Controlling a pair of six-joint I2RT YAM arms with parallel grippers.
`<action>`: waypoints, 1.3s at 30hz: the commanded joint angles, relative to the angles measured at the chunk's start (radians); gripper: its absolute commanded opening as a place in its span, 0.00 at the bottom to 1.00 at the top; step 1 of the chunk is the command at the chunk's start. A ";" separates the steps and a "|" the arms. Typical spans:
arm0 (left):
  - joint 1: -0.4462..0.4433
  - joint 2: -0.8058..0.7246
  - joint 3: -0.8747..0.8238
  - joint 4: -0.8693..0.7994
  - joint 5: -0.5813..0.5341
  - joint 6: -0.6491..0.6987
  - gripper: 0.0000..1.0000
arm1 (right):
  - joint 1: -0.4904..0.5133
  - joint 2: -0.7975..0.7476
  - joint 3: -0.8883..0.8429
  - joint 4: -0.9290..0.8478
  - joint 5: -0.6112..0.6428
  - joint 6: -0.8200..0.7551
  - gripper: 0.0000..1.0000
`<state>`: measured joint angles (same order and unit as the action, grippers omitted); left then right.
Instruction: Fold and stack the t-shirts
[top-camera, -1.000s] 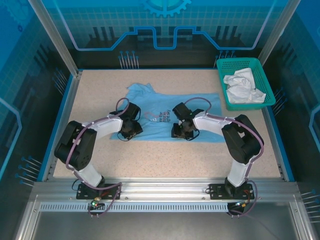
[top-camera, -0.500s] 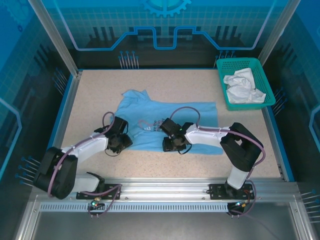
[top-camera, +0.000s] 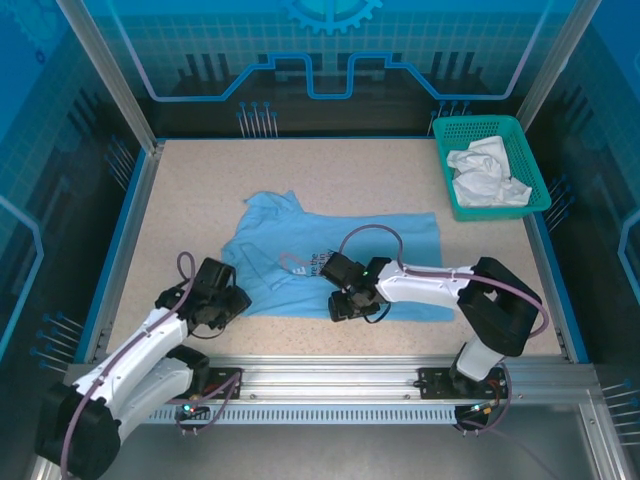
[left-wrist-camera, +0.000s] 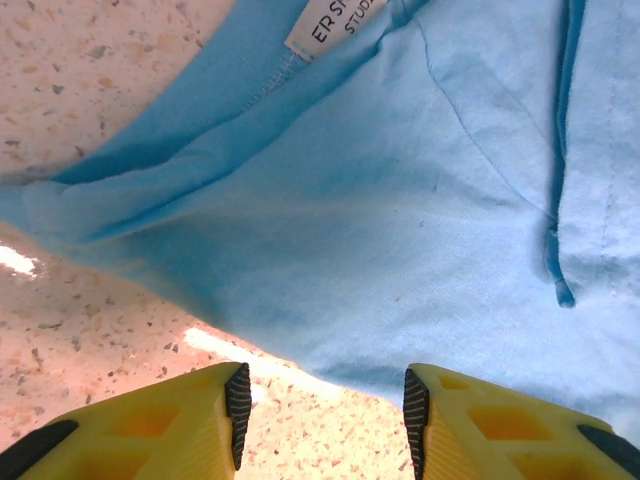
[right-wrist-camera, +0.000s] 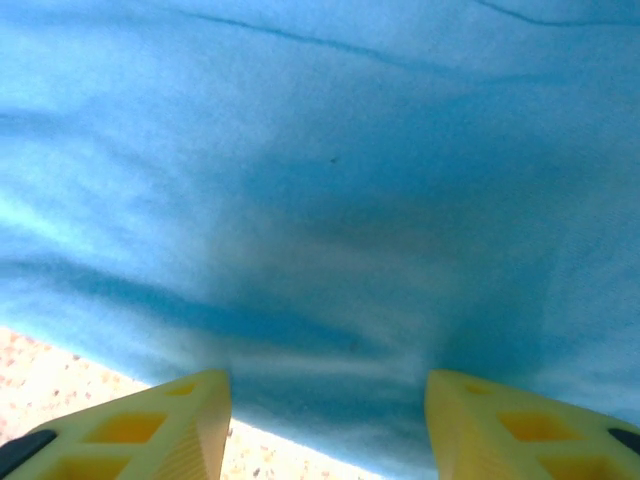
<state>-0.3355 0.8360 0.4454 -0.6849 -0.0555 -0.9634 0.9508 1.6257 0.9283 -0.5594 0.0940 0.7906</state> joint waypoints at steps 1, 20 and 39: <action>0.007 -0.007 0.081 -0.074 0.019 0.026 0.47 | 0.011 -0.080 0.034 -0.008 -0.011 -0.042 0.59; 0.187 0.349 0.077 0.289 0.242 0.013 0.02 | 0.120 0.360 0.538 0.187 -0.083 -0.193 0.37; 0.240 0.337 -0.060 0.356 0.204 0.001 0.04 | 0.124 0.573 0.752 -0.068 0.098 -0.097 0.51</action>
<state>-0.1081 1.1667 0.4202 -0.3218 0.1730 -0.9447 1.0725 2.1574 1.6325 -0.5293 0.1226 0.6739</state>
